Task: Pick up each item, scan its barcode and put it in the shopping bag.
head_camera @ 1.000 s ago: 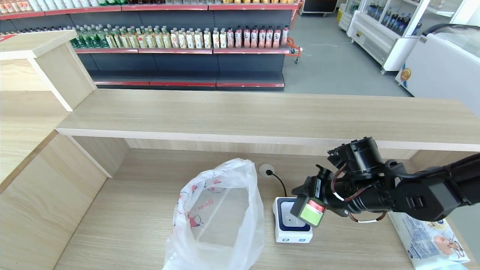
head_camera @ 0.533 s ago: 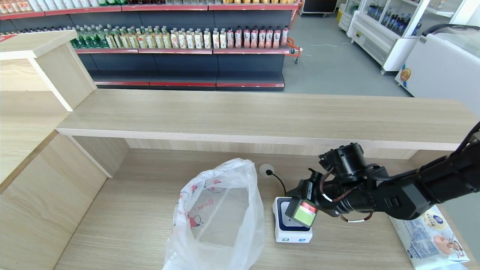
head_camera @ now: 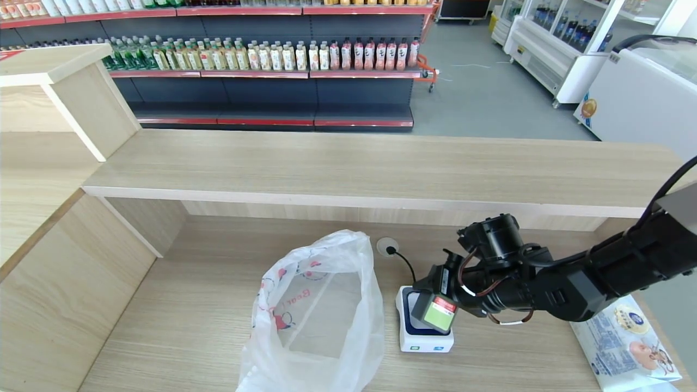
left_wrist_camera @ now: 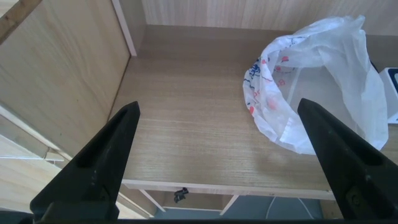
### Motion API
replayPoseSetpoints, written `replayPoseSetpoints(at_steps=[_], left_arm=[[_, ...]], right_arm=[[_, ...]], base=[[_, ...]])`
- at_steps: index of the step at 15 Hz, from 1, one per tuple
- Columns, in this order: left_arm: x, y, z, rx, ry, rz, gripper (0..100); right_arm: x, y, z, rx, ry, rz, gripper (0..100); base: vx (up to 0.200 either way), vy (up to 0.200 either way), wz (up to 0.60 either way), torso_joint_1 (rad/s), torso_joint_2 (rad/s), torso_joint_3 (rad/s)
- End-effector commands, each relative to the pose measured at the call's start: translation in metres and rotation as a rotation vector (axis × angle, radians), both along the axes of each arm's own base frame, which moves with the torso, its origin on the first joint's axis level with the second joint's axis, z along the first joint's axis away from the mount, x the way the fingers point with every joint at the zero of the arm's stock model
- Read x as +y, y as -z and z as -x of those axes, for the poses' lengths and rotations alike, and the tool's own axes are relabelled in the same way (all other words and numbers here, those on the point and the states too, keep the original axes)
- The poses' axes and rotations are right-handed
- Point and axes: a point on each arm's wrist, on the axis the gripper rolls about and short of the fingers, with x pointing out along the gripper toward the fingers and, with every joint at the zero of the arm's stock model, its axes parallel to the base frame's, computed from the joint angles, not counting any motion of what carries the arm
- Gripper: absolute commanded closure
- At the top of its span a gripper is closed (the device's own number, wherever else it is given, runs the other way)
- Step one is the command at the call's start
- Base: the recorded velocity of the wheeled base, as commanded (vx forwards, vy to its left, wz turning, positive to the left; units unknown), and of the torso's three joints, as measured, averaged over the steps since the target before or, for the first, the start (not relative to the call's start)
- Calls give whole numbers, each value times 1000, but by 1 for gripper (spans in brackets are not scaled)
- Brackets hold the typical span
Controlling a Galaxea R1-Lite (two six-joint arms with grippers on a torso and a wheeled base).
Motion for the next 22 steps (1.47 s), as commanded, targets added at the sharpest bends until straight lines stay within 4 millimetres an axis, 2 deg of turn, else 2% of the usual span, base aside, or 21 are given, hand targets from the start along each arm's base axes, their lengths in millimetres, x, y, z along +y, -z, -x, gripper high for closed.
replayPoseSetpoints(at_steps=[1,3,5,6,7,8,10,12,14,16,20,22], left_arm=[[0,0,0,0,2,0,0],[0,0,0,0,2,0,0],[0,0,0,0,0,0,0],[0,0,0,0,0,0,0],[0,0,0,0,2,0,0],[0,0,0,0,0,0,0],[0,0,0,0,0,0,0],[0,0,0,0,2,0,0],[0,0,0,0,0,0,0],[0,0,0,0,0,0,0],[0,0,0,0,0,0,0],[0,0,0,0,0,0,0]], right_arm=[[0,0,0,1,0,0,100],[-1,-7,4,-12,-7,-6,100],[-6,-24,11,-62,-15,-18,100],[-15,-41,22,-111,-7,-19,100],[-36,-70,51,-212,-40,8,100],[-46,-86,75,-301,-118,86,100],[-71,-107,121,-466,-254,333,100],[-92,-120,146,-592,-322,493,100],[-97,-126,151,-653,-341,552,100],[-98,-129,156,-685,-348,553,100],[-98,-122,175,-743,-416,584,100],[-97,-121,178,-747,-428,579,100]], base=[[0,0,0,0,0,0],[0,0,0,0,0,0],[0,0,0,0,0,0],[0,0,0,0,0,0],[0,0,0,0,0,0],[0,0,0,0,0,0],[0,0,0,0,0,0],[0,0,0,0,0,0],[0,0,0,0,0,0],[0,0,600,2,2,0],[0,0,600,2,5,0],[0,0,600,5,0,2]])
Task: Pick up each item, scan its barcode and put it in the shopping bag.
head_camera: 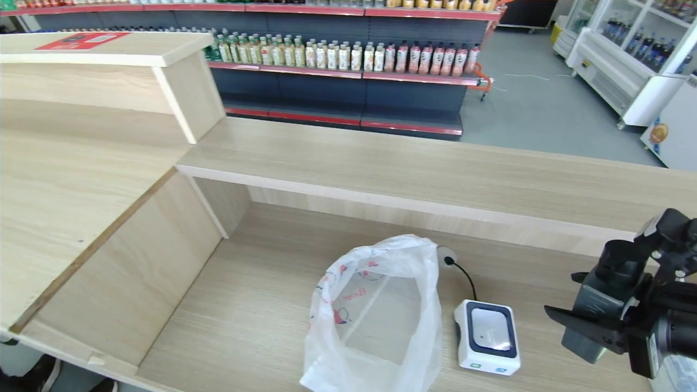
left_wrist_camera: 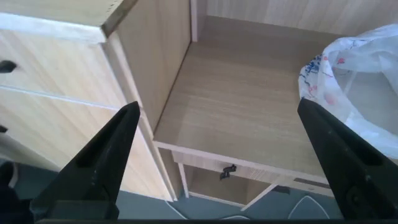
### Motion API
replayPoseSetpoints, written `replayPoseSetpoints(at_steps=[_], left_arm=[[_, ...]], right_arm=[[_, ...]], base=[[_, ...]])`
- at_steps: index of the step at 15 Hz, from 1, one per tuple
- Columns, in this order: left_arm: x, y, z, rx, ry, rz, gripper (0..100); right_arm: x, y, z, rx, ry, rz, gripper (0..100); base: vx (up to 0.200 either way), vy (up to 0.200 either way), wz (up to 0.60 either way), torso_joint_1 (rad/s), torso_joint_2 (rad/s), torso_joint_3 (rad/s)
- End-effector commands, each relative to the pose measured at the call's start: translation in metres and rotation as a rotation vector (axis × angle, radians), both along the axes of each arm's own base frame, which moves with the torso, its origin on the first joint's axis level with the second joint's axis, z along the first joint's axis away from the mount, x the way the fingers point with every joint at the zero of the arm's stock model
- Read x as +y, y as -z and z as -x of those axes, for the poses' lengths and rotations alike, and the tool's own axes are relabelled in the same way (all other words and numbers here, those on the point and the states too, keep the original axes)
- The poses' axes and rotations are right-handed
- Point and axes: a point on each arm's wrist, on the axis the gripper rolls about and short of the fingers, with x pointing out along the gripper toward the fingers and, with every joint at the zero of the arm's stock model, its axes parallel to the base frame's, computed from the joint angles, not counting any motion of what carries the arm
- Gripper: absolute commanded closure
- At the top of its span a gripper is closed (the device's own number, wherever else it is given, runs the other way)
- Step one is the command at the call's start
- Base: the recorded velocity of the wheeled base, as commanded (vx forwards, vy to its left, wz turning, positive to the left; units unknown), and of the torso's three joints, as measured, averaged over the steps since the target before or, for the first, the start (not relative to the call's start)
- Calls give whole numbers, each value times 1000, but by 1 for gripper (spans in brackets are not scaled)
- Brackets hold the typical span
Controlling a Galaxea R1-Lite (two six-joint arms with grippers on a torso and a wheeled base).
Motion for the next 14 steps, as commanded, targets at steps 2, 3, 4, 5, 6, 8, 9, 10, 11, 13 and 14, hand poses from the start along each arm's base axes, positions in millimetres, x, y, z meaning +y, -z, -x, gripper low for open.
replayPoseSetpoints(at_steps=[2,3,4,5,6,8,9,10,11,13,14], left_arm=[[0,0,0,0,-1,0,0],[0,0,0,0,-1,0,0],[0,0,0,0,-1,0,0],[0,0,0,0,1,0,0],[0,0,0,0,-1,0,0],[0,0,0,0,1,0,0],[0,0,0,0,-1,0,0],[0,0,0,0,1,0,0],[0,0,0,0,-1,0,0],[0,0,0,0,1,0,0],[0,0,0,0,-1,0,0]], right_arm=[[0,0,6,-12,-11,-4,100],[0,4,4,7,-6,-4,100],[1,9,0,38,0,4,100],[1,17,-8,89,22,14,100],[1,23,-14,126,38,19,100],[-4,50,-49,250,125,48,100],[-5,57,-61,268,150,45,100],[-6,68,-77,281,171,42,100],[-6,84,-99,274,187,38,100],[-6,99,-118,261,203,32,100],[-6,108,-125,261,205,32,100]], base=[[0,0,600,-5,5,2],[0,0,600,7,2,7],[0,0,600,-2,2,2],[0,0,600,2,17,2],[0,0,600,2,7,-2],[0,0,0,0,0,0],[0,0,0,0,0,0],[0,0,0,0,0,0],[0,0,0,0,0,0],[0,0,0,0,0,0],[0,0,0,0,0,0]])
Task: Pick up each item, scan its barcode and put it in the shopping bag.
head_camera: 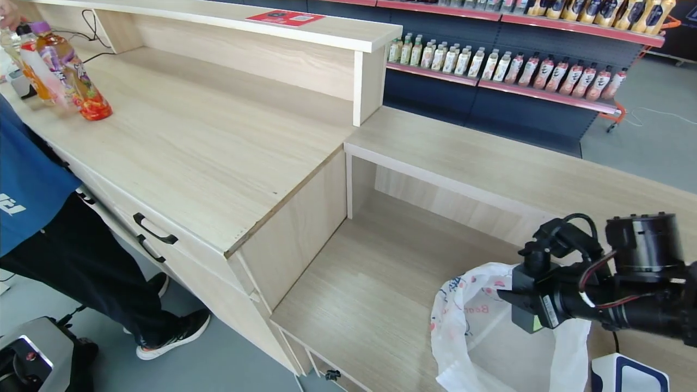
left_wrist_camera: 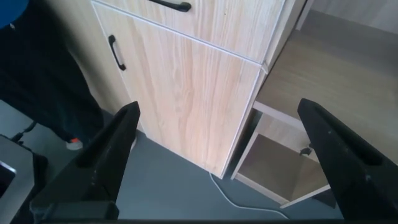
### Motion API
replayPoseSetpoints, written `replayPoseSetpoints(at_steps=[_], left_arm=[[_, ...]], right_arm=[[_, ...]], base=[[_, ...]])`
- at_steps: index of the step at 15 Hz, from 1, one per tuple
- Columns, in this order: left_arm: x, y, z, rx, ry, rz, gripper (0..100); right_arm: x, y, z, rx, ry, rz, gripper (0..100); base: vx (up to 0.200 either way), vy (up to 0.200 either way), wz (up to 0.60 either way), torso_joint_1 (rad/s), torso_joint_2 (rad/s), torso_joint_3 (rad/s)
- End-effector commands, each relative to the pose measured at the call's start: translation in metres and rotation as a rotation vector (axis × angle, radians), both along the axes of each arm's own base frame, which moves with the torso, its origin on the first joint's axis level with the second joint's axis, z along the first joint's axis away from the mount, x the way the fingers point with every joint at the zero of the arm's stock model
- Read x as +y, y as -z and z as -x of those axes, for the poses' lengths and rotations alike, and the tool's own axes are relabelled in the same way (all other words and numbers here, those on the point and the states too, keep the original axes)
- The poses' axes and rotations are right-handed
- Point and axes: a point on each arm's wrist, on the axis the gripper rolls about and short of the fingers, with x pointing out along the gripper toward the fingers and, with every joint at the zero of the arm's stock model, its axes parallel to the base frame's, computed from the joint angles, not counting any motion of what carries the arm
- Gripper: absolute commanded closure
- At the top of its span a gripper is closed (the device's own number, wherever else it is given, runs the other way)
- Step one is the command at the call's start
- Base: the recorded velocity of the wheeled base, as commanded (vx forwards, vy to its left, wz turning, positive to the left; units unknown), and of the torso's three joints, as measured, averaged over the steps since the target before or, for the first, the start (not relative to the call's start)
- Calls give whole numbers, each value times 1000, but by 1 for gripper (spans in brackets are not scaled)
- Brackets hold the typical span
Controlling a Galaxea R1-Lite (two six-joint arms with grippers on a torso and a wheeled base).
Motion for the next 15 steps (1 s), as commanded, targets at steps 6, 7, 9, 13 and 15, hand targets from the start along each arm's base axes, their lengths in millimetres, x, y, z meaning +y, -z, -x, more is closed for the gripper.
replayPoseSetpoints(at_steps=[6,7,9,13,15], left_arm=[[0,0,0,0,-1,0,0],[0,0,0,0,1,0,0],[0,0,0,0,-1,0,0],[0,0,0,0,-1,0,0],[0,0,0,0,1,0,0]], right_arm=[[-1,72,-29,176,25,31,100],[0,80,-28,181,21,33,100],[1,88,-30,168,19,29,100],[2,98,-36,173,36,7,100],[3,100,-34,181,33,9,100]], base=[[0,0,0,0,0,0],[0,0,0,0,0,0],[0,0,0,0,0,0],[0,0,0,0,0,0],[0,0,0,0,0,0]])
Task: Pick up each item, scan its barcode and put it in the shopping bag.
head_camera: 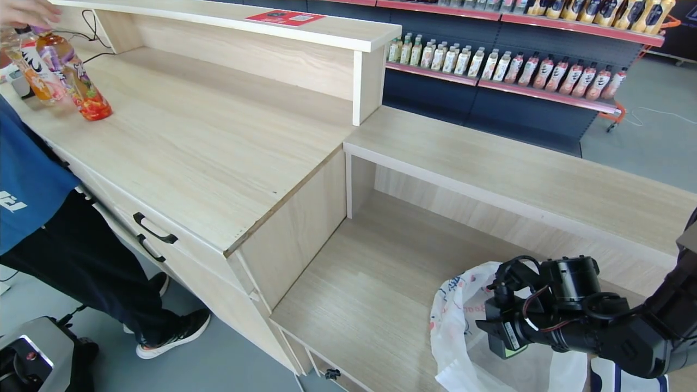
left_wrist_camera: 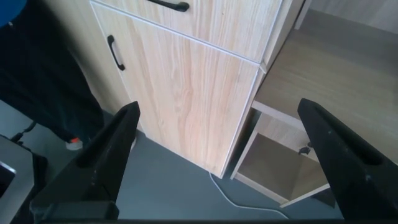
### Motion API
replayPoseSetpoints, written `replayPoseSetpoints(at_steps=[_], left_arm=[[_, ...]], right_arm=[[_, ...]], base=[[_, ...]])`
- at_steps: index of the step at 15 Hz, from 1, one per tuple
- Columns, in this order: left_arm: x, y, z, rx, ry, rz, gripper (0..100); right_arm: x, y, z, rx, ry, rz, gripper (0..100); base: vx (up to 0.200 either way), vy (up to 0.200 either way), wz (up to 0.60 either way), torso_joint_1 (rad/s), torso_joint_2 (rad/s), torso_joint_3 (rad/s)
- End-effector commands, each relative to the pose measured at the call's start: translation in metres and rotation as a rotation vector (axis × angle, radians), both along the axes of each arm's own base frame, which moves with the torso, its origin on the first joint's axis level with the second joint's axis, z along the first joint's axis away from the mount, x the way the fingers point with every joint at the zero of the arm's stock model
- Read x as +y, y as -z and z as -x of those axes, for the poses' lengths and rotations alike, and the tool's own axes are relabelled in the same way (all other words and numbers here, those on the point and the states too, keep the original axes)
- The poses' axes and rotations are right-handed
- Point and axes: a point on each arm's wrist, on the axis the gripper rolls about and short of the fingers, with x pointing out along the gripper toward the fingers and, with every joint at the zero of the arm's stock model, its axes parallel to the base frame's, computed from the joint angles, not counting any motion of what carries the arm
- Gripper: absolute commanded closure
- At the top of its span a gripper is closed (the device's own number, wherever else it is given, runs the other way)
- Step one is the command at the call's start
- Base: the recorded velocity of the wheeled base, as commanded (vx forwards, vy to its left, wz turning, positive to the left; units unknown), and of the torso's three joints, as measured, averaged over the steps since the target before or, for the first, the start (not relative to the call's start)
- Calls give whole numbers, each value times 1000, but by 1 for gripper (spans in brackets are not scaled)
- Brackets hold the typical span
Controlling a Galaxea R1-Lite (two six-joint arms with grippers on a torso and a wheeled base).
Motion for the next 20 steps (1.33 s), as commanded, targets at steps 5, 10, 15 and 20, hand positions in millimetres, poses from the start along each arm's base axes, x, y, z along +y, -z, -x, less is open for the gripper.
replayPoseSetpoints(at_steps=[5,10,15,20], left_arm=[[0,0,0,0,-1,0,0],[0,0,0,0,-1,0,0],[0,0,0,0,-1,0,0],[0,0,0,0,-1,0,0]], right_arm=[[0,11,4,48,0,6,100],[-1,15,7,69,0,10,100],[-1,18,12,90,-3,14,100],[1,22,18,115,-14,20,100]], base=[[0,0,0,0,0,0],[0,0,0,0,0,0],[0,0,0,0,0,0],[0,0,0,0,0,0]])
